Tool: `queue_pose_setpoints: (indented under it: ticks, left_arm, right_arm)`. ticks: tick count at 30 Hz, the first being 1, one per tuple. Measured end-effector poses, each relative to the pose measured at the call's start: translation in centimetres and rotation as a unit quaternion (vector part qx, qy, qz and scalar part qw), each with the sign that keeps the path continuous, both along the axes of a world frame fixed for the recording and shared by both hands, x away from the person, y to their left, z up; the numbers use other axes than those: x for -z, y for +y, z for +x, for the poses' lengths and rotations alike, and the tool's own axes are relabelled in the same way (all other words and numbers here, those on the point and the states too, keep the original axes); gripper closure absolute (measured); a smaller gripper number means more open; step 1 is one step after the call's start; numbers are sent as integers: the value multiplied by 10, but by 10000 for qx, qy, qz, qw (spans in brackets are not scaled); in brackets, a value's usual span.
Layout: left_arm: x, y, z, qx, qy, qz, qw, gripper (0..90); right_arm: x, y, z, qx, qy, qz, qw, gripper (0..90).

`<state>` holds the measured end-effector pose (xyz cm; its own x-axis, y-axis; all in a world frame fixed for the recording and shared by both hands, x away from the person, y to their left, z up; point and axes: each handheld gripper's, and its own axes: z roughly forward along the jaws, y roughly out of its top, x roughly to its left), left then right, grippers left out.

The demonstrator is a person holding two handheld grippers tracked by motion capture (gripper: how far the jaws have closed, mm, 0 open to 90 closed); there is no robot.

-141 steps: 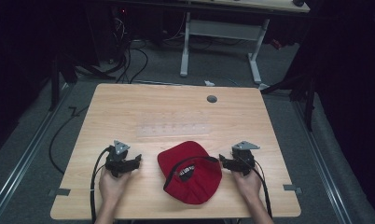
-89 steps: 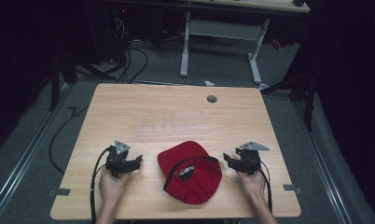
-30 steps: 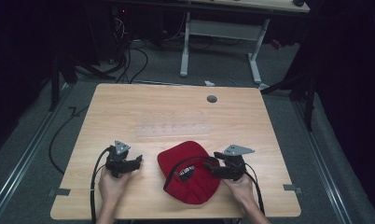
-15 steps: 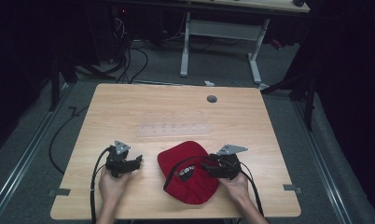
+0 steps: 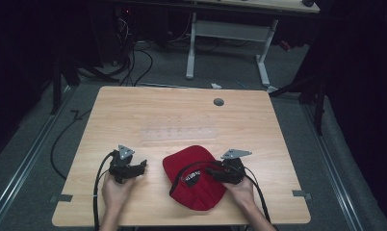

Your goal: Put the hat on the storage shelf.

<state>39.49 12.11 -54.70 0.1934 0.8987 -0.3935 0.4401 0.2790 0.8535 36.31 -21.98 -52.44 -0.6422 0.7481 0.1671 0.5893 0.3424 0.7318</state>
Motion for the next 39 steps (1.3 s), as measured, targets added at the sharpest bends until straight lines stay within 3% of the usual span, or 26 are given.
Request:
queue_pose_setpoints:
  ticks: [9, 16, 23, 39]
  left_arm:
    - [0, 0, 0, -4, 0, -11, 10000, 290]
    - [0, 0, 0, 3, 0, 2, 10000, 289]
    - [0, 0, 0, 0, 0, -9, 10000, 289]
    - [0, 0, 0, -5, -2, -14, 10000, 289]
  right_arm:
    - [1, 2, -1, -81, -60, -9, 9999, 669]
    - [-3, -2, -2, -227, -6, 213, 9995, 779]
    - [-6, -5, -2, -237, 98, 364, 9990, 812]
    - [-21, -18, -7, -120, 125, 425, 9989, 827]
